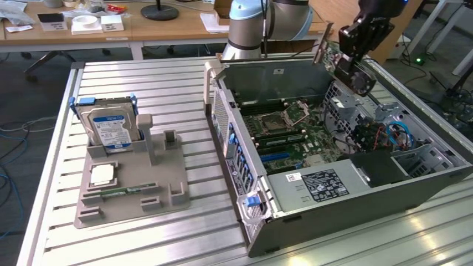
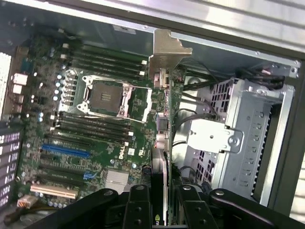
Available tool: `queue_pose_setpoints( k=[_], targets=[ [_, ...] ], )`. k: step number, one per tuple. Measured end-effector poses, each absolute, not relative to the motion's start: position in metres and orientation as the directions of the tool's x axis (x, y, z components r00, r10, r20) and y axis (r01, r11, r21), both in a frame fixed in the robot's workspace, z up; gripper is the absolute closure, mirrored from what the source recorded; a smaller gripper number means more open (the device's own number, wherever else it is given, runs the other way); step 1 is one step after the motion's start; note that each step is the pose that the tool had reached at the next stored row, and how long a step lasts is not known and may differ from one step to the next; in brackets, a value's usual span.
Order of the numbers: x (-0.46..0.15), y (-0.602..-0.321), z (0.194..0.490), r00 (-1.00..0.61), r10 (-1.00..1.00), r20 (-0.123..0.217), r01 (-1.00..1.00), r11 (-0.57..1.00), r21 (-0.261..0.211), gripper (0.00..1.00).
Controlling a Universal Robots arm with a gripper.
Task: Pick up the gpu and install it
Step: 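Insert the gpu into the slot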
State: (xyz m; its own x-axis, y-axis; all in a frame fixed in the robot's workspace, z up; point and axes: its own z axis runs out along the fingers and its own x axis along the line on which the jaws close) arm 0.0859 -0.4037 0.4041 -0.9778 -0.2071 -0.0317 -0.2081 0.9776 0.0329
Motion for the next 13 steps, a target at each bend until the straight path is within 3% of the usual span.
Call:
queue_pose_setpoints(
  k=[13],
  targets=[
    [0.0859, -0.4037, 0.4027, -0.903, -0.428, -0.029, -0.429, 0.903, 0.025, 0.74]
  ],
)
